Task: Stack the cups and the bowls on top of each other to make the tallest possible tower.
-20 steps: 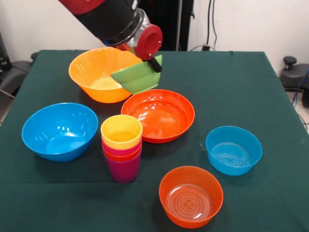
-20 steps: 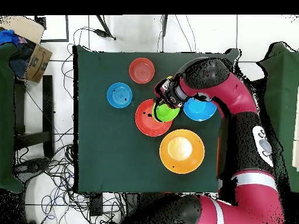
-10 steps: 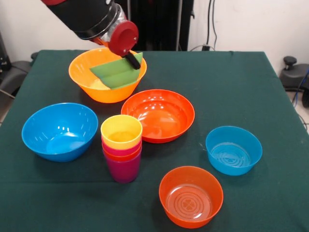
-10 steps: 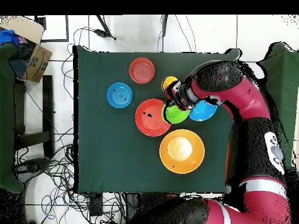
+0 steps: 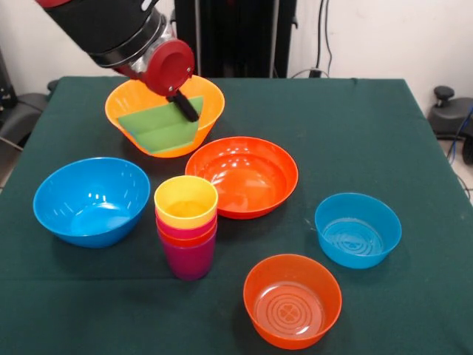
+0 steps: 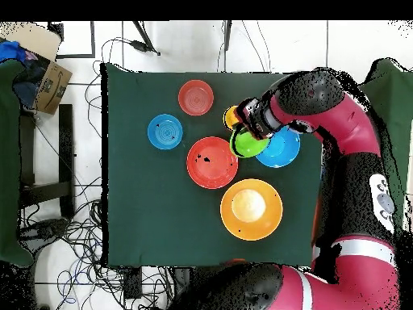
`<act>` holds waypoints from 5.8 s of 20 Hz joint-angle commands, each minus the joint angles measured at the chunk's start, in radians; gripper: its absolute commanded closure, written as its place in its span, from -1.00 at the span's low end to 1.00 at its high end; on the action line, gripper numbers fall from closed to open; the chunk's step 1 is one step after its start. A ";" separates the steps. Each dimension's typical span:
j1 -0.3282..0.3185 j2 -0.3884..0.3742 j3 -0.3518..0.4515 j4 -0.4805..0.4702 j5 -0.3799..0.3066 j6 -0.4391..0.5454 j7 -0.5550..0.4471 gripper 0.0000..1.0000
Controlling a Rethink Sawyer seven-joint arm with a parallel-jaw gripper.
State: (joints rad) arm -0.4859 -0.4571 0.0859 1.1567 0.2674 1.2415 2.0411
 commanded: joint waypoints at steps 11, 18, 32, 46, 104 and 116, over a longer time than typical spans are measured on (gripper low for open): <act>0.041 0.072 0.043 -0.111 0.054 -0.042 0.173 1.00; 0.054 0.090 0.024 -0.139 0.053 0.011 0.182 1.00; 0.055 0.126 0.026 -0.159 0.069 -0.006 0.177 1.00; 0.069 0.084 -0.002 -0.200 0.101 0.109 0.245 1.00; 0.138 0.253 -0.130 -0.648 -0.009 0.508 0.234 1.00; 0.161 0.347 -0.214 -0.896 0.068 0.633 0.232 1.00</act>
State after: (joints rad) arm -0.3602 -0.1616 -0.1327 0.4106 0.3376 1.7737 2.1058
